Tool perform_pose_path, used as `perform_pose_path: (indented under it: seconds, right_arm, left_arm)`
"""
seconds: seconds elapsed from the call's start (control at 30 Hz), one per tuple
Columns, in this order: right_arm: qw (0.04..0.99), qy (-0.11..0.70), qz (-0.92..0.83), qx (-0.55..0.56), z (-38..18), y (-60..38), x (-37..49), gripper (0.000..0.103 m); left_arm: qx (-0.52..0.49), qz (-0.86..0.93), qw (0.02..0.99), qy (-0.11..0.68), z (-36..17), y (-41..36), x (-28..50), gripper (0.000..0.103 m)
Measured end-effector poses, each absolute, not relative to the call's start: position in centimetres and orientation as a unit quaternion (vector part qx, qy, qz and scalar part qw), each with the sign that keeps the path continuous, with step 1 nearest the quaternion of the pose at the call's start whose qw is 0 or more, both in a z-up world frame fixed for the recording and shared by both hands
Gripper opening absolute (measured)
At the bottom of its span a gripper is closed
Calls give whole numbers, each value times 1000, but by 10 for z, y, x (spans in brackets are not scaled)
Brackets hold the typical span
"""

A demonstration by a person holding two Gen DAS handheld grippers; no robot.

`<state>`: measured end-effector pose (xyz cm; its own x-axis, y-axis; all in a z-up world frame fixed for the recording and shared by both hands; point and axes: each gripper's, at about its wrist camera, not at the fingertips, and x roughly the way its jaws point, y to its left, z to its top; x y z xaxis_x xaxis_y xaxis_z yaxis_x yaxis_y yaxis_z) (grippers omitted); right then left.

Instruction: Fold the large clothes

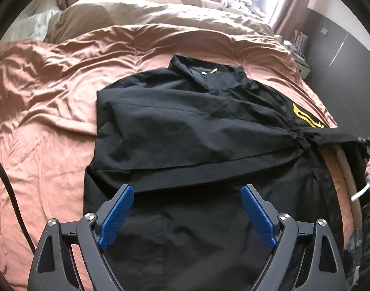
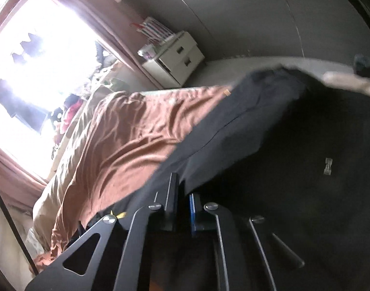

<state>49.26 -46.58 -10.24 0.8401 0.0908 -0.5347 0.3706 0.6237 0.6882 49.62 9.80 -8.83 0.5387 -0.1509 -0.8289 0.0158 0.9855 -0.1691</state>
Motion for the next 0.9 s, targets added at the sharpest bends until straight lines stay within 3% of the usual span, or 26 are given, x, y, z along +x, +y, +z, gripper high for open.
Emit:
perform_pose_path:
  seconds: [0.47, 0.9]
  right_arm:
    - [936, 186, 70, 291, 65, -317, 479, 0]
    - [935, 204, 191, 220, 121, -187, 477, 0]
  left_arm:
    - [-116, -42, 884, 451, -68, 143, 459, 91]
    - [-168, -16, 891, 422, -60, 211, 407, 91]
